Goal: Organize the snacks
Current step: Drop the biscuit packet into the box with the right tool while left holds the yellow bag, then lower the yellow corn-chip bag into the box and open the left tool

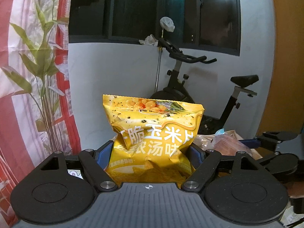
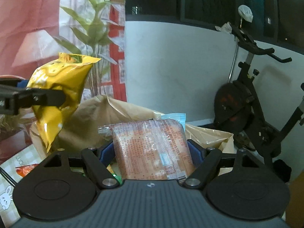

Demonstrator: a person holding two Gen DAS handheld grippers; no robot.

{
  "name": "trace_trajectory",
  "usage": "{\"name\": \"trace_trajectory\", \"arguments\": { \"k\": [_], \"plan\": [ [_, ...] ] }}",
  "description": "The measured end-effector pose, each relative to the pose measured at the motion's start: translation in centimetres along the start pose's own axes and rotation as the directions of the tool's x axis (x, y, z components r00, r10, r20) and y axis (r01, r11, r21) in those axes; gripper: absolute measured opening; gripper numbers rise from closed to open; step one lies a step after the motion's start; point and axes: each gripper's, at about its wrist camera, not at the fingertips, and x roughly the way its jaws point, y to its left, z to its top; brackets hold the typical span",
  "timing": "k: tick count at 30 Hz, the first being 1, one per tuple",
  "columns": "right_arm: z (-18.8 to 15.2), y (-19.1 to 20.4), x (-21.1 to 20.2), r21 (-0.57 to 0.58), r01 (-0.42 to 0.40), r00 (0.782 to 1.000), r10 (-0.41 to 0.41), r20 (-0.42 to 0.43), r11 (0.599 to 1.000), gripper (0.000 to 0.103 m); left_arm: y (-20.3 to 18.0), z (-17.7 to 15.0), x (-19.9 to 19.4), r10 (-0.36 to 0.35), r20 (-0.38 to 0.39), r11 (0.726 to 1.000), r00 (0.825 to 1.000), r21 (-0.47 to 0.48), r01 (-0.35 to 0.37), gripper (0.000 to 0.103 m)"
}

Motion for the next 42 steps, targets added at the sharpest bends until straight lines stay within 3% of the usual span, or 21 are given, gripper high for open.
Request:
{"name": "trace_trajectory", "arguments": {
  "k": [11, 13, 21, 28, 37, 42],
  "plan": [
    [-0.4, 0.7, 0.6, -0.031, 0.010, 0.999, -0.011, -0.031, 0.999, 0.083, 1.1, -0.3, 1.5, 0.006, -0.072, 1.000, 0.997, -0.019, -0.007, 0.087],
    [-0.4, 0.6, 0.3, -0.020, 0.012, 1.000, -0.012, -0.018, 1.000, 0.088, 1.3, -0.3, 1.3, 0.002, -0.076, 1.000, 0.997, -0.020, -0.003, 0.087],
    [-0.6, 1.2, -1.3, -0.051, 0.015, 1.000, -0.015, -0.001, 0.999, 0.088, 1.7, -0.4, -0.4, -0.001, -0.068, 1.000, 0.998, -0.018, 0.000, 0.088],
    [-1.5, 1.5, -4.6, -0.081, -0.048, 0.998, 0.052, 0.047, 0.996, 0.088, 3.5, -1.4, -4.5, 0.010, -0.034, 0.998, 0.999, -0.059, -0.012, 0.088],
    [-4.3, 1.5, -9.2, -0.086, -0.137, 0.982, 0.147, 0.118, 0.987, 0.088, 6.4, -5.3, -10.2, 0.055, -0.015, 0.993, 0.998, -0.102, -0.056, 0.087],
    [-5.6, 1.9, -10.1, -0.091, -0.161, 0.977, 0.172, 0.129, 0.983, 0.088, 6.8, -6.1, -9.1, 0.048, -0.057, 0.991, 0.997, -0.119, -0.055, 0.086]
  ]
}}
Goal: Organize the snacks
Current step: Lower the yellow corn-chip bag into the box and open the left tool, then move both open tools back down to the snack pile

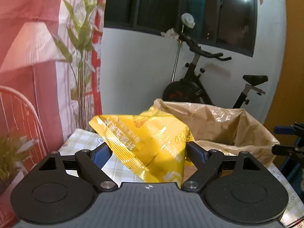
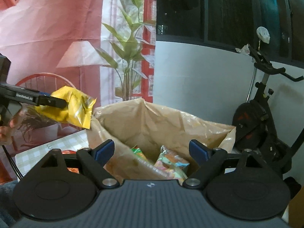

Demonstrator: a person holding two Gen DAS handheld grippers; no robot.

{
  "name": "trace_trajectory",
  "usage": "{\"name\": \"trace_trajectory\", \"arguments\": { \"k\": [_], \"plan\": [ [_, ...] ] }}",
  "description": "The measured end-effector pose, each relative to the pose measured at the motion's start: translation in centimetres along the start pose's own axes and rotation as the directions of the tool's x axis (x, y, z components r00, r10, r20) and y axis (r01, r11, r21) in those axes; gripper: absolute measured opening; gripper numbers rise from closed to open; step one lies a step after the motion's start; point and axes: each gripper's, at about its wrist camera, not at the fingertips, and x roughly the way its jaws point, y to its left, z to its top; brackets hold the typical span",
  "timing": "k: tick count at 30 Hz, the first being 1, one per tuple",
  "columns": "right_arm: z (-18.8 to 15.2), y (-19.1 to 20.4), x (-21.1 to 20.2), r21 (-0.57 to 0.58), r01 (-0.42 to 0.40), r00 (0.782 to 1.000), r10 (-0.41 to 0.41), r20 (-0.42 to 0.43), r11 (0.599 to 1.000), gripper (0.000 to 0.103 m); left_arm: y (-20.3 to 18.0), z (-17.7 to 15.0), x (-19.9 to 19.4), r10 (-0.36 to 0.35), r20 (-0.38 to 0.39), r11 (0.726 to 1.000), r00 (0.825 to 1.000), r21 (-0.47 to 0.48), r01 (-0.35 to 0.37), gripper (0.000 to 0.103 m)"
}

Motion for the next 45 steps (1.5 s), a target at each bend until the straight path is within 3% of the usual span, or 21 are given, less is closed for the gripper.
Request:
{"name": "trace_trajectory", "arguments": {
  "k": [2, 4, 8, 16, 19, 22, 24, 31, 39, 45],
  "plan": [
    [-0.1, 0.2, 0.3, -0.001, 0.004, 1.000, -0.004, -0.010, 1.000, 0.087, -0.2, 0.1, 0.7, -0.040, 0.013, 0.999, 0.999, -0.015, 0.040, 0.083],
    [-0.1, 0.2, 0.4, 0.016, 0.005, 1.000, -0.005, -0.002, 1.000, 0.087, -0.9, 0.4, 1.1, -0.016, 0.039, 1.000, 0.999, -0.010, 0.017, 0.082],
    [0.2, 0.3, 0.1, 0.016, 0.002, 1.000, -0.003, 0.011, 1.000, 0.087, -2.2, 2.5, 0.9, -0.010, 0.098, 1.000, 0.995, 0.015, 0.008, 0.067],
    [0.3, -0.1, 0.3, 0.028, 0.010, 1.000, -0.010, 0.023, 1.000, 0.087, -5.0, 5.9, 4.9, -0.063, 0.100, 0.998, 0.993, 0.013, 0.062, 0.062],
    [0.4, -0.4, 0.6, 0.043, 0.018, 1.000, -0.019, 0.022, 0.999, 0.087, -6.8, 7.0, 7.5, -0.073, 0.081, 0.997, 0.994, 0.047, 0.069, 0.065],
    [0.4, -0.6, 0.6, 0.053, 0.024, 0.999, -0.025, 0.022, 0.998, 0.087, -8.1, 6.9, 10.1, -0.088, -0.026, 0.990, 0.996, 0.104, 0.090, 0.081],
    [0.5, -0.6, 0.4, 0.058, 0.025, 0.999, -0.026, 0.022, 0.998, 0.087, -8.4, 6.4, 10.4, -0.073, -0.040, 0.988, 0.997, 0.131, 0.078, 0.088],
    [0.1, -1.1, -0.1, 0.063, 0.035, 0.999, -0.036, 0.014, 0.997, 0.087, -5.9, 4.7, 7.8, -0.083, -0.022, 0.992, 0.996, 0.093, 0.084, 0.089],
    [-1.1, -0.1, -2.6, 0.031, 0.016, 0.999, -0.017, 0.037, 0.999, 0.087, -2.7, 1.3, 0.8, -0.015, 0.063, 0.995, 0.998, 0.095, 0.009, 0.089],
    [-3.7, 0.7, -3.8, -0.001, -0.001, 1.000, 0.001, -0.005, 1.000, 0.087, 0.5, -3.1, -1.5, 0.039, 0.027, 0.999, 0.999, -0.005, -0.039, 0.088]
  ]
}}
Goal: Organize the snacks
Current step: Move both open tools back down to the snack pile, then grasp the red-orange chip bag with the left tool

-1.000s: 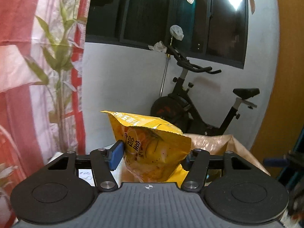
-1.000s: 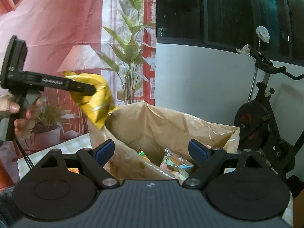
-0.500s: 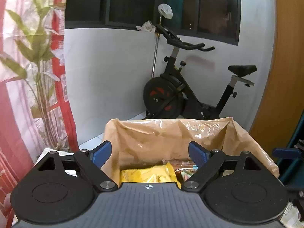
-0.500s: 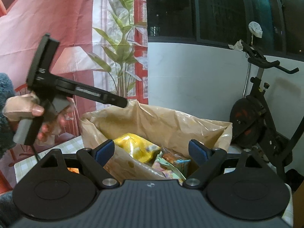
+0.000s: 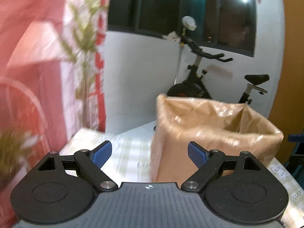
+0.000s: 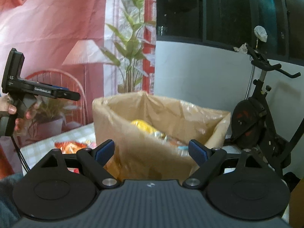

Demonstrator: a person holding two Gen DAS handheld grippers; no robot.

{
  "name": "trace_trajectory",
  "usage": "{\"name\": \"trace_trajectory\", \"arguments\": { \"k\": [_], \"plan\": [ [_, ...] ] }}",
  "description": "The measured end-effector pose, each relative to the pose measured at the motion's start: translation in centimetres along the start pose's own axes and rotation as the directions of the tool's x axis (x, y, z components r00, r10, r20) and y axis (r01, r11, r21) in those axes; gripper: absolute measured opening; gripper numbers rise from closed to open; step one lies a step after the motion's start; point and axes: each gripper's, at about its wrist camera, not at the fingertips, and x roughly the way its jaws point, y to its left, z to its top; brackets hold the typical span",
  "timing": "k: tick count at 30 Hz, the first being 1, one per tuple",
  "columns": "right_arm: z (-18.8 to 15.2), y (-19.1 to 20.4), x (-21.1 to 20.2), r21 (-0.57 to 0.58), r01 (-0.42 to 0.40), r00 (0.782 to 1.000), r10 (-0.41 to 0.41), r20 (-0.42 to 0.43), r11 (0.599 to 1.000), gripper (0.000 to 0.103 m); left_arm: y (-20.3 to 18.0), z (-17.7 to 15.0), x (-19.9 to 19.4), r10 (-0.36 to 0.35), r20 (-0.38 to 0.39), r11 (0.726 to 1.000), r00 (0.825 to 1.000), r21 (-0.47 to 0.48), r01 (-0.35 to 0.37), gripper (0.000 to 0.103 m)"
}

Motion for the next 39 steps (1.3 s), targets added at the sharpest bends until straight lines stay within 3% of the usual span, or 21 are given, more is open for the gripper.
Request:
{"name": "trace_trajectory", "arguments": {
  "k": [8, 19, 22, 28, 34, 39],
  "plan": [
    [-4.9, 0.7, 1.6, 0.063, 0.033, 0.994, -0.026, -0.108, 0.997, 0.086, 2.7, -4.2, 0.7, 0.051, -0.087, 0.994, 0.995, -0.090, -0.059, 0.086],
    [-9.4, 1.5, 4.2, 0.195, 0.099, 0.984, -0.067, -0.164, 0.976, 0.085, 6.0, -5.8, 5.5, 0.068, -0.182, 0.995, 0.981, -0.060, -0.080, 0.086],
    [-10.2, 1.4, 4.3, 0.224, 0.122, 0.982, -0.084, -0.171, 0.967, 0.085, 7.6, -6.0, 7.8, 0.050, -0.222, 0.991, 0.974, -0.107, -0.076, 0.086],
    [-11.0, 0.8, 3.6, 0.258, 0.171, 0.976, -0.126, -0.180, 0.951, 0.085, 9.3, -6.8, 9.0, 0.085, -0.243, 0.973, 0.966, -0.188, -0.133, 0.086],
    [-11.7, -0.4, 3.9, 0.293, 0.217, 0.966, -0.163, -0.199, 0.931, 0.085, 9.3, -7.2, 9.6, 0.191, -0.294, 0.927, 0.937, -0.260, -0.271, 0.087],
    [-11.8, -0.3, 4.4, 0.314, 0.215, 0.968, -0.159, -0.195, 0.925, 0.085, 9.6, -7.8, 10.7, 0.229, -0.346, 0.906, 0.910, -0.265, -0.329, 0.087]
  ]
}}
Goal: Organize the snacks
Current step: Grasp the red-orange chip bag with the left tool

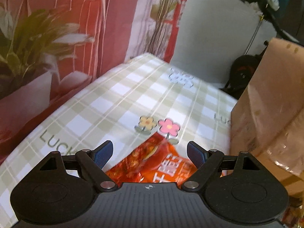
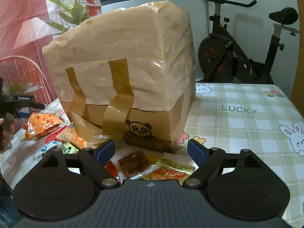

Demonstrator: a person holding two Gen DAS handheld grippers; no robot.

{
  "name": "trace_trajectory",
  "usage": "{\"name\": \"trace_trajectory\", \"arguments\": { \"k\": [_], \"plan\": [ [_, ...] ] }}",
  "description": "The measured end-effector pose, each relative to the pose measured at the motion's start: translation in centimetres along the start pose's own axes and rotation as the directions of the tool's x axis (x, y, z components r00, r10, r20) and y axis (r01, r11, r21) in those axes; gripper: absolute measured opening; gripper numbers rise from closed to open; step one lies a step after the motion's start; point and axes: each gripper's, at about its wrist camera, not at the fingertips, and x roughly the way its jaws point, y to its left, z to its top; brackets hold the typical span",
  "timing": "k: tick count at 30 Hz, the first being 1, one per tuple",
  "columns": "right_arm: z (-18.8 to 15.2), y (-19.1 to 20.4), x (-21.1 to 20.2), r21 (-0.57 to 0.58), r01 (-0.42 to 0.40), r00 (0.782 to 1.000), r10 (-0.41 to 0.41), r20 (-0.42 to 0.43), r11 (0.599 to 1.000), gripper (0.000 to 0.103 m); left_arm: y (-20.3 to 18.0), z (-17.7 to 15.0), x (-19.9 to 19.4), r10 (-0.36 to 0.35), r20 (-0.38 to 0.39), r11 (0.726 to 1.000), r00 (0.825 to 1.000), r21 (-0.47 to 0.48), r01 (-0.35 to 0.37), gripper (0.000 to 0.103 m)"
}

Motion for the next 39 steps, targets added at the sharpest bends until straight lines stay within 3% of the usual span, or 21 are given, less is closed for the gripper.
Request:
{"name": "trace_trajectory", "arguments": {
  "k": [6, 9, 12, 17, 26, 30, 31, 33, 35, 39],
  "plan": [
    [-0.5, 0.4, 0.3, -0.005, -0.015, 1.000, 0.015, -0.018, 1.000, 0.085, 0.5, -2.3, -2.0, -0.056, -0.003, 0.996, 0.998, 0.065, 0.056, 0.089],
    [-0.8, 0.3, 0.5, 0.003, -0.022, 0.999, 0.022, -0.029, 1.000, 0.085, 1.7, -3.1, -2.7, -0.093, -0.025, 0.994, 0.995, 0.050, 0.094, 0.091],
    [-1.1, 0.5, 0.8, 0.002, -0.031, 0.999, 0.031, -0.038, 1.000, 0.085, 3.3, -3.6, -2.7, -0.138, -0.076, 0.990, 0.988, -0.019, 0.137, 0.093],
    [-1.4, 0.8, 1.2, 0.007, -0.040, 0.998, 0.040, -0.043, 0.999, 0.085, 4.3, -4.1, -2.5, -0.163, -0.125, 0.976, 0.979, -0.165, 0.141, 0.095],
    [-1.5, 0.6, 1.2, -0.014, -0.014, 0.998, 0.013, -0.057, 1.000, 0.085, 2.5, -5.0, -2.2, -0.144, -0.080, 0.988, 0.986, -0.066, 0.139, 0.098],
    [-1.5, 0.3, 1.3, -0.063, 0.023, 0.997, -0.028, -0.069, 0.998, 0.085, 1.8, -5.4, -3.3, -0.127, -0.021, 0.992, 0.992, 0.022, 0.127, 0.083],
    [-1.5, 0.2, 1.4, -0.079, 0.029, 0.997, -0.035, -0.075, 0.996, 0.085, 1.7, -5.5, -3.6, -0.137, -0.017, 0.990, 0.990, 0.038, 0.137, 0.070],
    [-1.4, 0.2, 1.7, -0.116, 0.035, 0.995, -0.046, -0.093, 0.993, 0.085, 1.5, -5.7, -4.0, -0.144, -0.012, 0.988, 0.990, 0.052, 0.144, 0.068],
    [-1.4, 0.3, 2.1, -0.152, 0.041, 0.991, -0.059, -0.116, 0.988, 0.085, 1.4, -6.0, -4.4, -0.164, -0.005, 0.984, 0.986, 0.063, 0.164, 0.057],
    [-1.2, 0.7, 2.4, -0.182, 0.013, 0.992, -0.034, -0.118, 0.983, 0.084, 1.1, -6.5, -4.9, -0.179, 0.002, 0.980, 0.984, 0.092, 0.178, 0.055]
  ]
}}
